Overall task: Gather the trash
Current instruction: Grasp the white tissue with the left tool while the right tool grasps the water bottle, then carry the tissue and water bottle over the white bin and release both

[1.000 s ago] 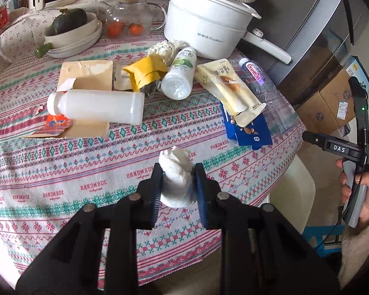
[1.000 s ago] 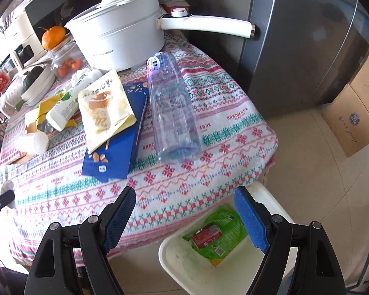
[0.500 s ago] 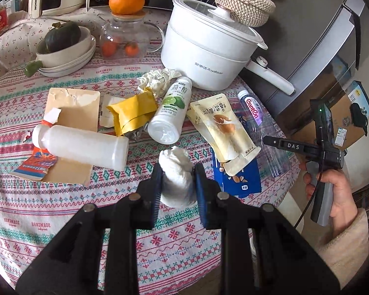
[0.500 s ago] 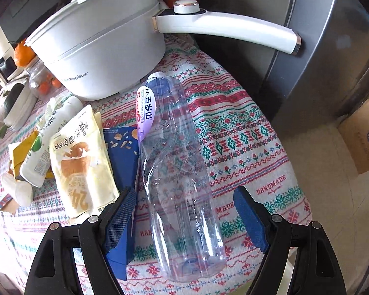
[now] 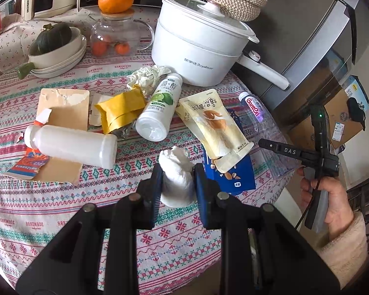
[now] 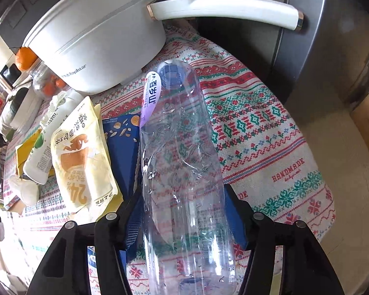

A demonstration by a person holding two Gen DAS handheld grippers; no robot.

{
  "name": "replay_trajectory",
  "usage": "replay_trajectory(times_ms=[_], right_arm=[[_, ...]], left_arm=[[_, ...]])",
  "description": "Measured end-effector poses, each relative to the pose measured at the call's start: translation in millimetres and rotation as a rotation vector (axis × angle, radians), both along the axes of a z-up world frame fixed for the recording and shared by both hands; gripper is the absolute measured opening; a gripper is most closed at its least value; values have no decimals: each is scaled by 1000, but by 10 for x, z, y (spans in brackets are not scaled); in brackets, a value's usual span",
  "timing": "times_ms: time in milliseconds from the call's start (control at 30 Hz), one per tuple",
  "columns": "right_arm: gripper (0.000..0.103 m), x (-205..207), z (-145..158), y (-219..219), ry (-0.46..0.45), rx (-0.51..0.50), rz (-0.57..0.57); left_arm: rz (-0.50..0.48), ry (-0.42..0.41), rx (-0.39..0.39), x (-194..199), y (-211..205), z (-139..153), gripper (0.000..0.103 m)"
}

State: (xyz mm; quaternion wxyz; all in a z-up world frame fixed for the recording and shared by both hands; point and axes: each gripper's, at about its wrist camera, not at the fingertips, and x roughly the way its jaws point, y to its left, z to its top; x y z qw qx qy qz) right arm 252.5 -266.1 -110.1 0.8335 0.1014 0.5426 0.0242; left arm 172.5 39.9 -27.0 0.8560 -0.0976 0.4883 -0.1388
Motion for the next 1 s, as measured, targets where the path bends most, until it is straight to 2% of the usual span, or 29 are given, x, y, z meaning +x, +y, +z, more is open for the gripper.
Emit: replay_trajectory(times_ms=[367, 567, 733, 1000], right_arm=[[59, -776, 654, -272, -120, 49, -61], [59, -1411, 931, -361, -183, 49, -81], [59, -1901, 1037, -478, -217, 51, -99], [59, -2431, 845, -807, -182, 72, -174]], left_arm=[[-95, -44, -6, -253, -323, 149, 27], [-161, -86, 24, -443, -538, 218, 27], [-215, -108, 43, -592, -740, 221, 27], [-333, -122, 88, -838, -1247, 101, 27]])
